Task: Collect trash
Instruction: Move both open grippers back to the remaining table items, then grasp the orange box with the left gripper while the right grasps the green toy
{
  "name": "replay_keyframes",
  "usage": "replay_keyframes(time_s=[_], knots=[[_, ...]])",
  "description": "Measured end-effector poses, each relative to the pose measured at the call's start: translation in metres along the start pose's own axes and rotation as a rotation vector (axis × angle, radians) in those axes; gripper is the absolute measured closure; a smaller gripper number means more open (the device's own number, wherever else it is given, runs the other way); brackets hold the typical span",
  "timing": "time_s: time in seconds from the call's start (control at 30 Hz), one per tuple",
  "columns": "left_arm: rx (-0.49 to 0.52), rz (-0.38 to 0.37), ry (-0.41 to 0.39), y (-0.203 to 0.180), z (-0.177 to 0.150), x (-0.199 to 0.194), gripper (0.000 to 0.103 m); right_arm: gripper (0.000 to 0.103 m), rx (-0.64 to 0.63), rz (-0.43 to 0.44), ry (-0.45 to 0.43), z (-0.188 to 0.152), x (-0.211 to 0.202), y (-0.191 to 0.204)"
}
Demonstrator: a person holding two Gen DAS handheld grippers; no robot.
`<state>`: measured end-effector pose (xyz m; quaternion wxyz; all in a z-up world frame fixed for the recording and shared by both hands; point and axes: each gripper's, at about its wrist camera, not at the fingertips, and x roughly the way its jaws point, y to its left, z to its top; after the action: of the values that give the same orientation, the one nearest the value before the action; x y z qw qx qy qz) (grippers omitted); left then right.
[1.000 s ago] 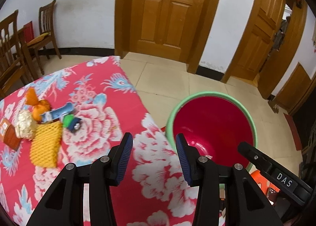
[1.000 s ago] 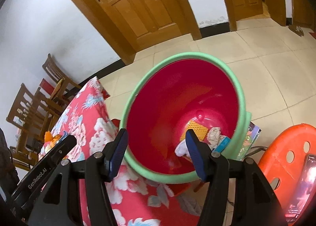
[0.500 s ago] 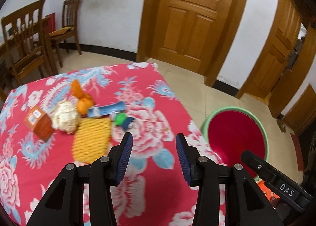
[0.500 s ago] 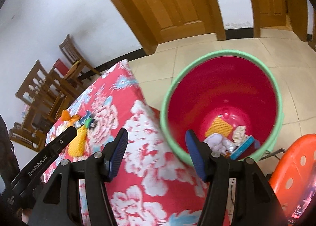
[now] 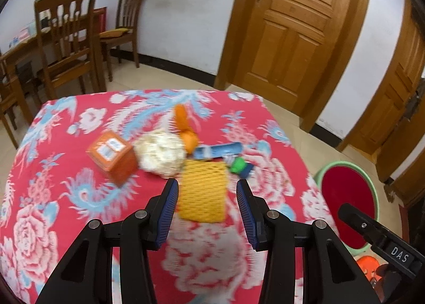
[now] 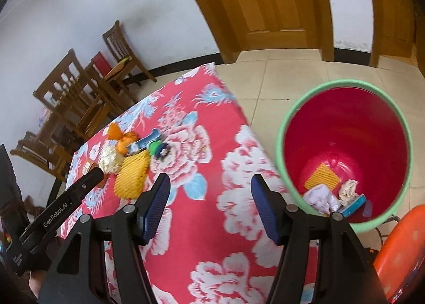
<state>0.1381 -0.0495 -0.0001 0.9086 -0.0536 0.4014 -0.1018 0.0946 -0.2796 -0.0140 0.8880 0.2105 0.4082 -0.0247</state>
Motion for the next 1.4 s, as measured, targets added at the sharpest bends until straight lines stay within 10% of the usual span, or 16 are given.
replay_keyframes(time_s=[0.6,1.4], knots=[[-0.063,0.149,0.025,0.088,0.011,0.016,0.043,0.036,-0.195,0.011,0.139,0.015,0.078,0.063],[-0.012,0.099,0.036,0.099,0.014,0.062,0.041,0.044,-0.385,-0.014,0.153,0.029,0.149,0.098]])
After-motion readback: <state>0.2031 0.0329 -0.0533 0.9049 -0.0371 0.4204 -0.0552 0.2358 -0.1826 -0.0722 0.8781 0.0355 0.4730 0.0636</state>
